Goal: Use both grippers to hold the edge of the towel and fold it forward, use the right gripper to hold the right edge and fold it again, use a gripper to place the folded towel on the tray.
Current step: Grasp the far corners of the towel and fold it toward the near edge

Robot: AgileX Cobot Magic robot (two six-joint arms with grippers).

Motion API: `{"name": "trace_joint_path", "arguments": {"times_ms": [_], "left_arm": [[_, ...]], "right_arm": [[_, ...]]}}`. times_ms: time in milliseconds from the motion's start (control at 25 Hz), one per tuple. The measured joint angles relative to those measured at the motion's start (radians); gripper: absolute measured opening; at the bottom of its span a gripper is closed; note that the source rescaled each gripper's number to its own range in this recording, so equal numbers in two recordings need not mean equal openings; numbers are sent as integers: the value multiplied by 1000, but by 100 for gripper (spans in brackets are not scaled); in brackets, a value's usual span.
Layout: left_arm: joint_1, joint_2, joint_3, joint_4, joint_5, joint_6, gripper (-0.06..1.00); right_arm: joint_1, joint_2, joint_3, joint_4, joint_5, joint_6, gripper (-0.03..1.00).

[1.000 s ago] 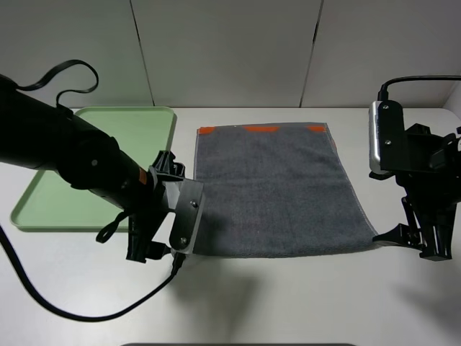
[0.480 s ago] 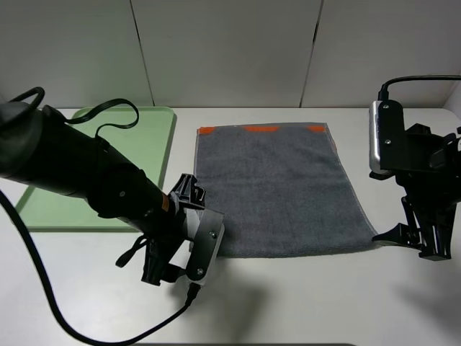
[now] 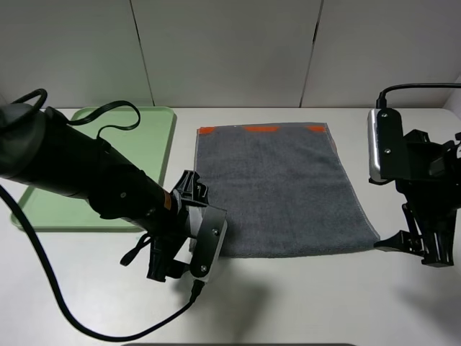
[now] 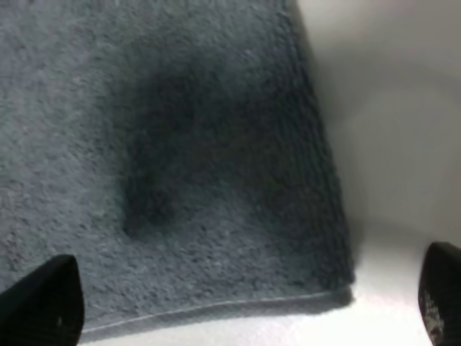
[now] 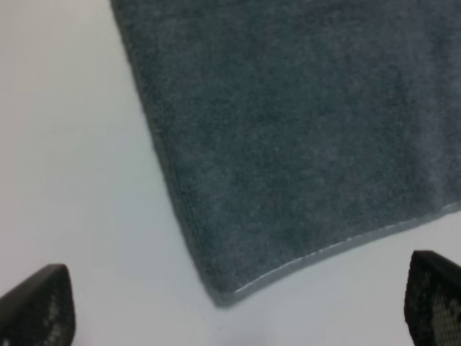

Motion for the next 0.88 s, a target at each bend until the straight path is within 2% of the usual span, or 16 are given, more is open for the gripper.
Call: {"name": "trace_joint_path", "arguments": {"times_ms": [240,880], "left_arm": [[0,1,0,0,-9,0,92],[0,1,0,0,-12,0,92]], "right_arm": [[0,20,54,-7,-86,-20,100],[0,337,56,-7,-297,-28,100]]}}
